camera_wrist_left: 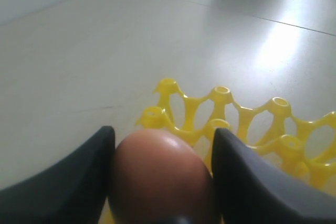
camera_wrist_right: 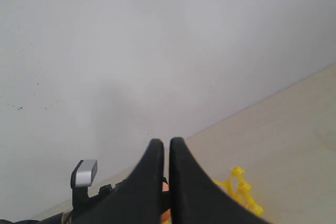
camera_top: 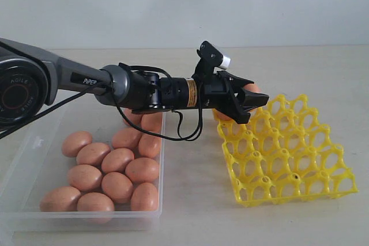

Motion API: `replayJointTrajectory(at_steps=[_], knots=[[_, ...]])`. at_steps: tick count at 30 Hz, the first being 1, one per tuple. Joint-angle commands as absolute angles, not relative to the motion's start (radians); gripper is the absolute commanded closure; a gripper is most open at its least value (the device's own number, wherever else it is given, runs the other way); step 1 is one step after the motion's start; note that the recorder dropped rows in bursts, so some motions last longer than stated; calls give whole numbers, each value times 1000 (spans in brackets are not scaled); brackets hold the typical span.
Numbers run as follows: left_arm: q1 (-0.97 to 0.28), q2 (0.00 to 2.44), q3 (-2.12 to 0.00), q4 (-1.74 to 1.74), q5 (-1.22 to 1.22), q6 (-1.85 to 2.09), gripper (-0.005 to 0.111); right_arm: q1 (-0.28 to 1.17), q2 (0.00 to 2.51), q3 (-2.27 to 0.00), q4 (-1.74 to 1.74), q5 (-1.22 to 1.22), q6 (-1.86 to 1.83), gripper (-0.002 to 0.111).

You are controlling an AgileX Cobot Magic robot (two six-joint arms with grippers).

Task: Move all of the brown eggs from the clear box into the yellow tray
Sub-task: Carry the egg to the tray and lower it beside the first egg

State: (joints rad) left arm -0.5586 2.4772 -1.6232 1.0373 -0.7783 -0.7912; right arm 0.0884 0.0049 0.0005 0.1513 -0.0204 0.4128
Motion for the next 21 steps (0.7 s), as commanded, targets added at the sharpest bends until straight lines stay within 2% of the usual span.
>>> replayJointTrajectory(at_steps=[1, 3, 5, 11, 13, 21], knots=[[-558, 2484, -1629, 1035, -758, -782, 103, 91, 0, 0, 147, -27, 409, 108], [-558, 2484, -1629, 1035, -758, -780, 102, 91, 0, 0, 147, -27, 409, 108], [-558, 2484, -1629, 1035, -765, -779, 96, 91, 0, 0, 147, -27, 409, 108], [-558, 2484, -1629, 1030, -752, -790, 57, 91, 0, 0, 147, -27, 409, 108], [-558, 2484, -1629, 1030, -752, -793, 49, 91, 0, 0, 147, -27, 409, 108], [-558, 2484, -1629, 1025, -774, -793, 48, 91, 0, 0, 147, -27, 409, 108]])
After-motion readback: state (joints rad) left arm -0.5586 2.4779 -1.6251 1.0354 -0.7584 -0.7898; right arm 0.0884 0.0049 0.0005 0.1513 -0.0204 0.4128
